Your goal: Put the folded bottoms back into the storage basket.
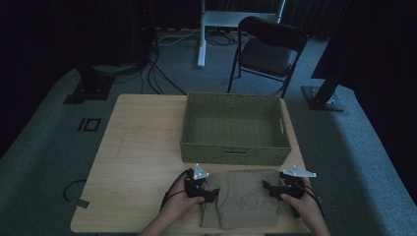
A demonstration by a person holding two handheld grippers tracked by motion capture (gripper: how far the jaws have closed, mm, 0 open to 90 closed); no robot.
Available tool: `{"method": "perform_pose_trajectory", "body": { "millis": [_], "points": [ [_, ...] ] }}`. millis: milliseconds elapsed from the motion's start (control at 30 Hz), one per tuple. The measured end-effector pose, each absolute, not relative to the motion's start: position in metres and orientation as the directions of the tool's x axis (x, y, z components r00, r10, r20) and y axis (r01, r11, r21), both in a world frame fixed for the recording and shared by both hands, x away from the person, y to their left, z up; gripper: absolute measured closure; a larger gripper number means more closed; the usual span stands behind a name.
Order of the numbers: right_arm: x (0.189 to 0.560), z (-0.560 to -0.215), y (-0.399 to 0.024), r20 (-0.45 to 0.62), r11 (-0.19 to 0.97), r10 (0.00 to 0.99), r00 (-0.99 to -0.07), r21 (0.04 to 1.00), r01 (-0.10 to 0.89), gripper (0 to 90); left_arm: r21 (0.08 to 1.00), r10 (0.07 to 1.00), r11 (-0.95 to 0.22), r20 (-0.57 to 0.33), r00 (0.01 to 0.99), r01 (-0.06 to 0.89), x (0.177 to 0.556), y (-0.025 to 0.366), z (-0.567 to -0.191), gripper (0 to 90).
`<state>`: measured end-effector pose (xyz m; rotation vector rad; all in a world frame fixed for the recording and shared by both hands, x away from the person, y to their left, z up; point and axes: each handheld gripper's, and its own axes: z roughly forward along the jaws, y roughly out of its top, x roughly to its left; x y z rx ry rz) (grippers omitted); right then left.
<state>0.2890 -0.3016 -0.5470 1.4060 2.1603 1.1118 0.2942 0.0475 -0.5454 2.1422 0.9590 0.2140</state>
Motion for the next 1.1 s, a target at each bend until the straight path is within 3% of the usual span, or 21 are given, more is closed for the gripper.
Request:
{"method": "perform_pose_trajectory", "body": {
  "millis": [467, 600, 700, 767, 900, 933, 1100],
  "points": [
    [0.285, -0.554, -0.292, 0.058, 0.286, 0.872, -0.485, 0.744, 0.604, 18.5, 0.718, 0.663, -0.496, -0.050, 0.747, 0.489, 0.291, 0.038, -0.551, 15.2],
    [0.281, -0.553, -0.290, 0.067, 0.273, 0.877, -0.475, 0.746, 0.608, 26.9, 0.712, 0.641, -0.529, -0.022, 0.767, 0.462, 0.290, 0.034, -0.551, 15.5],
    [0.279, -0.549, -0.289, 0.075, 0.292, 0.866, -0.495, 0.729, 0.620, 42.1, 0.715, 0.632, -0.534, -0.016, 0.775, 0.451, 0.290, 0.032, -0.551, 17.8],
    [0.279, -0.548, -0.288, 0.079, 0.303, 0.851, -0.518, 0.733, 0.609, 54.0, 0.726, 0.610, -0.535, -0.022, 0.792, 0.432, 0.290, 0.032, -0.550, 25.9],
    [0.276, -0.549, -0.286, 0.113, 0.277, 0.846, -0.522, 0.742, 0.611, 67.4, 0.737, 0.586, -0.503, -0.093, 0.805, 0.452, 0.289, 0.032, -0.549, 64.6],
    [0.276, -0.549, -0.285, 0.110, 0.277, 0.848, -0.519, 0.742, 0.610, 70.0, 0.735, 0.593, -0.488, -0.116, 0.797, 0.470, 0.289, 0.031, -0.549, 69.5],
    [0.276, -0.543, -0.282, 0.115, 0.280, 0.851, -0.512, 0.726, 0.628, 75.3, 0.724, 0.601, -0.469, -0.158, 0.784, 0.506, 0.290, 0.032, -0.545, 76.6]
  ]
}}
